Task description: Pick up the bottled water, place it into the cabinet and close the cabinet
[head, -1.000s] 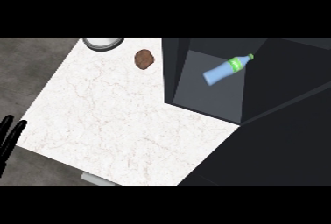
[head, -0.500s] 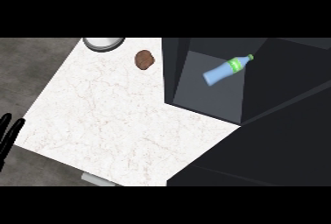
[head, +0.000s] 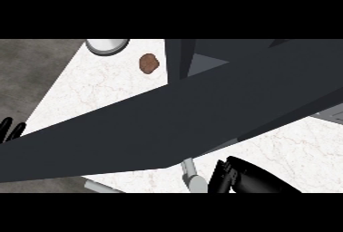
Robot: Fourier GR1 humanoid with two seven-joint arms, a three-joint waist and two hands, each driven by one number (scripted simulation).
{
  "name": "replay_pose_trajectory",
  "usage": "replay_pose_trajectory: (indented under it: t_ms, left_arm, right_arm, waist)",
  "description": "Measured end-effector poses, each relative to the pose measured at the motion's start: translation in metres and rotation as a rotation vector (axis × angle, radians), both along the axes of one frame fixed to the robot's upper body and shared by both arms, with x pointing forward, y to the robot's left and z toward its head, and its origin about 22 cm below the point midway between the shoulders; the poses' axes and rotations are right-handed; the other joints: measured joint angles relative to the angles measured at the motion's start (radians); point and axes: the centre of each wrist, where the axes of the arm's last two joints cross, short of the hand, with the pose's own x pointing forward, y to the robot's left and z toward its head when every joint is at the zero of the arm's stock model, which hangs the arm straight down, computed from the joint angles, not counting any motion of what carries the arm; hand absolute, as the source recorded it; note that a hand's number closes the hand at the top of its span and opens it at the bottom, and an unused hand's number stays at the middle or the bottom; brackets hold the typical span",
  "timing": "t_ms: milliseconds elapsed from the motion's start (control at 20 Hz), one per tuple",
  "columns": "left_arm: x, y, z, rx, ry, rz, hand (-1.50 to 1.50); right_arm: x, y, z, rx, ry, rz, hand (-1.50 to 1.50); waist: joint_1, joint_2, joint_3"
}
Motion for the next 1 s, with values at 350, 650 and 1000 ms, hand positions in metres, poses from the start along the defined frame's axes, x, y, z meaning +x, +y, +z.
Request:
replay_pose_trajectory:
  t_ms: [350, 650, 1000]
  left_arm:
    - [-0.003, 0.005, -0.005, -0.008, 0.019, 0.023, -1.5]
    - [-0.005, 0.009, -0.008, -0.018, 0.025, 0.033, -1.5]
    - [-0.007, 0.013, -0.013, -0.035, 0.026, 0.051, -1.5]
  right_arm:
    - [0.059, 0.033, 0.015, 0.057, 0.025, -0.259, 1.5]
    - [0.11, 0.057, 0.038, 0.1, 0.039, -0.441, 1.5]
    - [0.132, 0.082, 0.041, 0.132, 0.156, -0.492, -1.5]
  waist:
    - [-0.027, -0.013, 0.005]
    - [-0.042, -0.016, 0.01]
    - [-0.068, -0.033, 0.016]
